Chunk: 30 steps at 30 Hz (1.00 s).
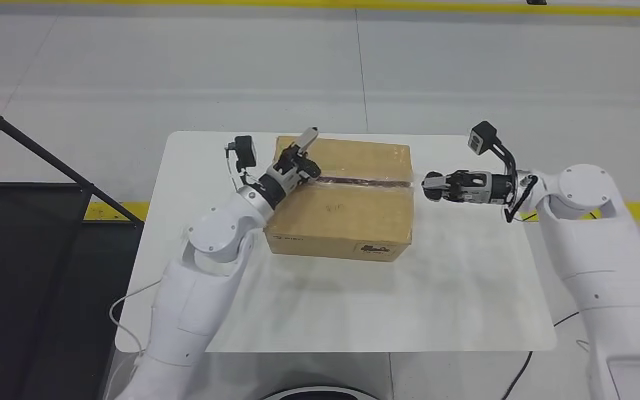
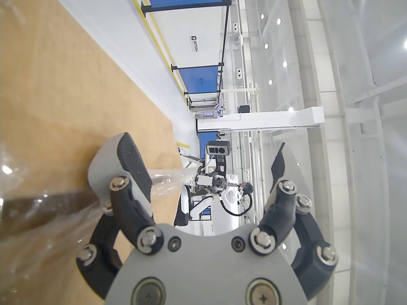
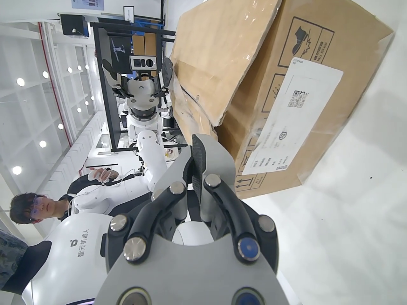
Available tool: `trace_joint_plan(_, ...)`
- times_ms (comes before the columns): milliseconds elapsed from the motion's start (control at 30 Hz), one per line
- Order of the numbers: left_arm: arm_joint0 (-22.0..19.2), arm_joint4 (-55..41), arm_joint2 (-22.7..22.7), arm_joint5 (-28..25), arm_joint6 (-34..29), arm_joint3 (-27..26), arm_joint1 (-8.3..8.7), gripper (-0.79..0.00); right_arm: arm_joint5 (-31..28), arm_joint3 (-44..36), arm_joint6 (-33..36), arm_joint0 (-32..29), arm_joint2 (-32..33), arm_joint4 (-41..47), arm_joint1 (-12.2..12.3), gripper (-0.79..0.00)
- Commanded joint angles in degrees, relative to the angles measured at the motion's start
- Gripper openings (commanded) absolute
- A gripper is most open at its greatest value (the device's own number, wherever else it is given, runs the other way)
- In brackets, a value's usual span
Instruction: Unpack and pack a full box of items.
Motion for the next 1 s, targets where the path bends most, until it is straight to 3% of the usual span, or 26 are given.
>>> trace_joint_plan(0,-0.22,0.13,0.32,0.18,0.1,0.34,0.01,0.0,0.1,0.48,0.03,0.35,-0.34,-0.12,-0.08,-0.693)
trace_joint_plan(167,-0.68,0.13,0.94,0.23,0.56,1.34,0.03,0.0,0.17,1.97,-0.18,1.26,-1.23,-0.23,-0.34,-0.576)
trace_joint_plan(333,-0.97,-0.26,1.24,0.07,1.13,2.16,0.05,0.0,-0.13,3.4,-0.57,2.07,-1.07,-0.23,-0.3,-0.397)
trace_joint_plan(433,-1.08,-0.48,1.42,0.03,1.38,2.39,0.07,0.0,-0.92,3.39,-1.04,1.91,0.35,0.67,0.08,-0.095)
trace_joint_plan(467,-1.1,-0.55,1.45,0.02,1.49,2.44,0.07,0.0,-1.3,3.14,-1.62,1.74,1.05,0.93,0.26,-0.018)
trace_joint_plan(500,-1.12,-0.65,1.51,-0.01,1.56,2.45,0.08,0.0,-1.7,2.65,-2.15,1.42,1.78,1.32,0.45,0.0)
trace_joint_plan(667,-1.36,-1.24,1.85,-0.38,1.94,2.9,0.07,0.0,-4.14,-3.81,-5.35,-1.7,5.1,3.49,1.25,0.0)
trace_joint_plan(733,-1.51,-1.42,1.99,-0.54,2.11,3.17,0.06,0.0,-4.29,-7.6,-6.34,-3.27,5.31,3.66,1.36,-0.111)
trace_joint_plan(800,-1.62,-1.57,2.13,-0.72,2.2,3.39,0.06,0.0,-3.63,-10.91,-7.17,-4.27,4.72,3.33,1.3,-0.403)
trace_joint_plan(900,-1.72,-1.85,2.25,-0.9,2.41,3.58,0.06,0.0,-1.67,-13.91,-8.19,-4.31,2.38,1.57,0.92,-0.548)
trace_joint_plan(967,-1.76,-1.98,2.31,-0.96,2.59,3.65,0.07,0.0,-0.62,-14.44,-8.84,-3.54,0.54,0.76,0.5,-0.566)
